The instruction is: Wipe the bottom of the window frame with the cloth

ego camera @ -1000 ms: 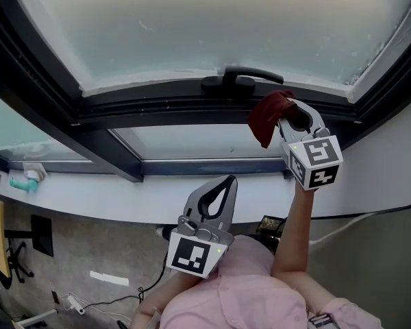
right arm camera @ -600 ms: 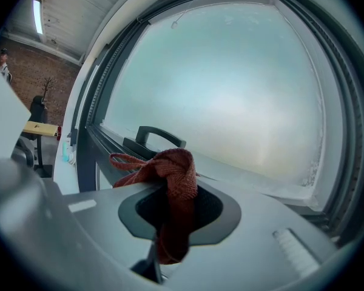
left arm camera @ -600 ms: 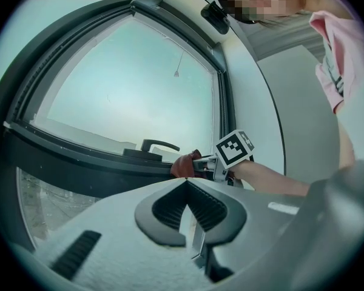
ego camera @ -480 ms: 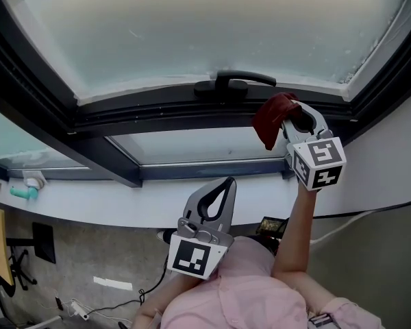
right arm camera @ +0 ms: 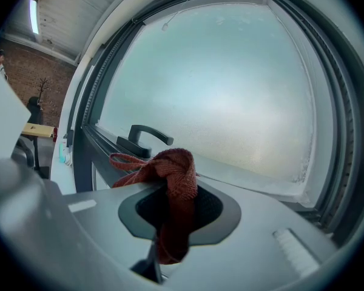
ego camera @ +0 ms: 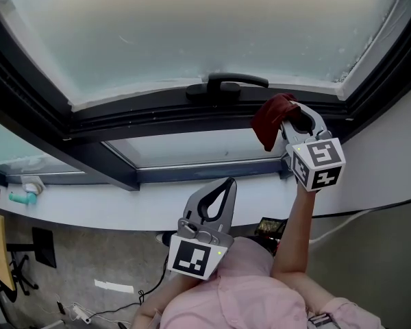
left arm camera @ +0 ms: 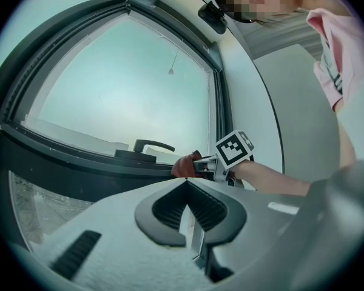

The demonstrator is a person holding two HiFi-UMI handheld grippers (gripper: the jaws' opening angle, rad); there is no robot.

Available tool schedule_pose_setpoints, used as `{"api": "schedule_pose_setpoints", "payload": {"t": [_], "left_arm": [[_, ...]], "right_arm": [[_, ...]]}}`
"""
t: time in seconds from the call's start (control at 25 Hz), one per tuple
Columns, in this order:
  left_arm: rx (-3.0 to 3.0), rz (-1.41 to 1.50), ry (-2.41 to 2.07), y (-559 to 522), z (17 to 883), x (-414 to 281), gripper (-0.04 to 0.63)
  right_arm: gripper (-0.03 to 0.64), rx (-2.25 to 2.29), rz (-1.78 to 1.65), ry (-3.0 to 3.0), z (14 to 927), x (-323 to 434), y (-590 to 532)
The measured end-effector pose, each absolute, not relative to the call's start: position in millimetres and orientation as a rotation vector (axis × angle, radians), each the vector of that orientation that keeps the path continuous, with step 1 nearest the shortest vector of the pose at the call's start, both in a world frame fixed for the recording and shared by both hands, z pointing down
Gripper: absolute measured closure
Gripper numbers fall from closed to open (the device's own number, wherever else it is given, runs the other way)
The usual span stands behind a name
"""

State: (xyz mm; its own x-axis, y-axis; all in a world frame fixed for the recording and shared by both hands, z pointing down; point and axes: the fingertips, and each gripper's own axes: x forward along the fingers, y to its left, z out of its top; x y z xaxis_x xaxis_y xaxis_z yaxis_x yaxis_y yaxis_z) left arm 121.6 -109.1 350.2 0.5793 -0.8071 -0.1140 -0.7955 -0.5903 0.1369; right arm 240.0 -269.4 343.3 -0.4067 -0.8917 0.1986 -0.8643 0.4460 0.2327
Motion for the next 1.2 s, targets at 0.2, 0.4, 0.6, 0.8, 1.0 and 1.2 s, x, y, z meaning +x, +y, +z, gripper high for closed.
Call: {"api": "schedule_pose_setpoints", "payload": {"t": [0.2, 0.4, 0.6, 0.8, 1.0, 1.2], "left_arm": [[2.745, -0.248, -1.359, -110, 349, 130, 0.601], [2.754, -0.257, -1.328, -111, 348, 141, 0.601], [2.763, -0.253, -1.318, -113, 348, 145, 0.601], [2.774, -0.251, -1.301, -115, 349, 150, 0.601], [2.785, -0.253, -1.266, -117, 349, 158, 0.601], [2.801, -0.247, -1.23, -120, 350, 167, 0.601]], "right_arm": [[0.551, 1.514, -0.131, -2.408, 343, 246, -270], [0.551, 1.516, -0.134, -2.403, 343, 251, -270], [0.551, 1.529, -0.128, -2.391, 343, 260, -271], [0.549, 1.546, -0.123, -2.381, 343, 268, -271], [0.551, 1.566, -0.117, -2.368, 343, 275, -272], [0.551, 1.582, -0.111, -2.359, 343, 283, -273]]}}
